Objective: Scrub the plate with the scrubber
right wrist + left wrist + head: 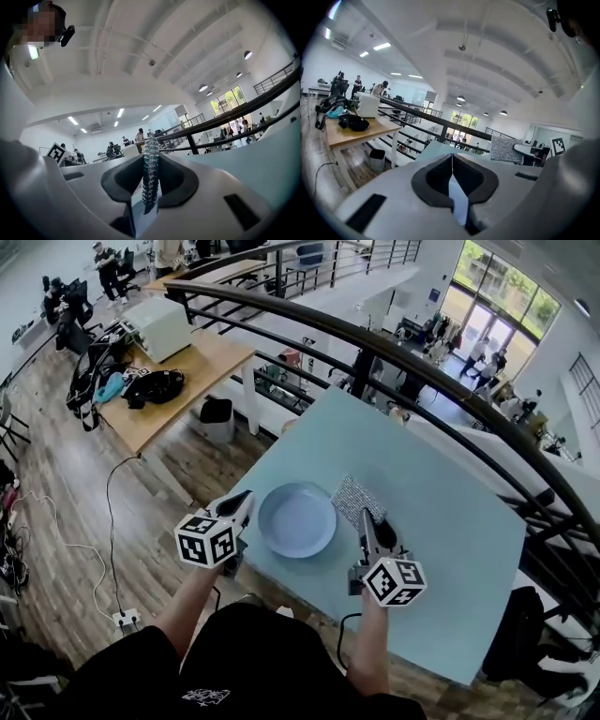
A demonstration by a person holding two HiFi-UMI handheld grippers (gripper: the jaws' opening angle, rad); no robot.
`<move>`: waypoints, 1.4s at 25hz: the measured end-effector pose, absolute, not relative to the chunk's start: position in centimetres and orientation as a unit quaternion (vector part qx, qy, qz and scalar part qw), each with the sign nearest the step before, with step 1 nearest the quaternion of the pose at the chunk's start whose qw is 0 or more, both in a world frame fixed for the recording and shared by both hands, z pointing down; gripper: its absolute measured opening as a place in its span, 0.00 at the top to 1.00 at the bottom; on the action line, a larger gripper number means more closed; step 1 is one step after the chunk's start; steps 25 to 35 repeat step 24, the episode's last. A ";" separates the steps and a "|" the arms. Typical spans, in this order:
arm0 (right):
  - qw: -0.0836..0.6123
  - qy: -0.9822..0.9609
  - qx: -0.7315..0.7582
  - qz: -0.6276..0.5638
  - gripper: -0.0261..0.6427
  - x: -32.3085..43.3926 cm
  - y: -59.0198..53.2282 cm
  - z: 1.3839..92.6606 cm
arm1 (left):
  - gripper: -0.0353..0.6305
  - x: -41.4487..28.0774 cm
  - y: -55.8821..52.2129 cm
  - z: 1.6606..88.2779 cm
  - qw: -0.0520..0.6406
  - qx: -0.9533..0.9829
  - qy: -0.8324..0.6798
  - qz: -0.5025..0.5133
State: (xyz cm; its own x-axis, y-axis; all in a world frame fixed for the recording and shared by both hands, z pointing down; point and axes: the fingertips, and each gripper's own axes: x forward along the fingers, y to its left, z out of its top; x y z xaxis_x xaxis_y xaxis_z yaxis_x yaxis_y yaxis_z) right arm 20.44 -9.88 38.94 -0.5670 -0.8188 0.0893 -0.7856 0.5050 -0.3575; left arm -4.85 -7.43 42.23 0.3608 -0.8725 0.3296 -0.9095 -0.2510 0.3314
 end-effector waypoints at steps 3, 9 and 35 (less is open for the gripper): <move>0.043 0.868 -0.470 -0.154 0.84 20.3 -10.0 37.3 | 0.93 -5.1 -7.9 40.4 0.209 0.799 -0.562 0.032; 0.042 0.866 -0.485 -0.110 0.84 19.4 -10.0 34.4 | 0.93 -5.8 -9.1 38.1 0.175 0.815 -0.552 0.024; 0.042 0.854 -0.515 -0.060 0.84 16.6 -10.0 30.6 | 0.93 -9.4 -10.0 33.5 0.100 0.837 -0.539 -0.001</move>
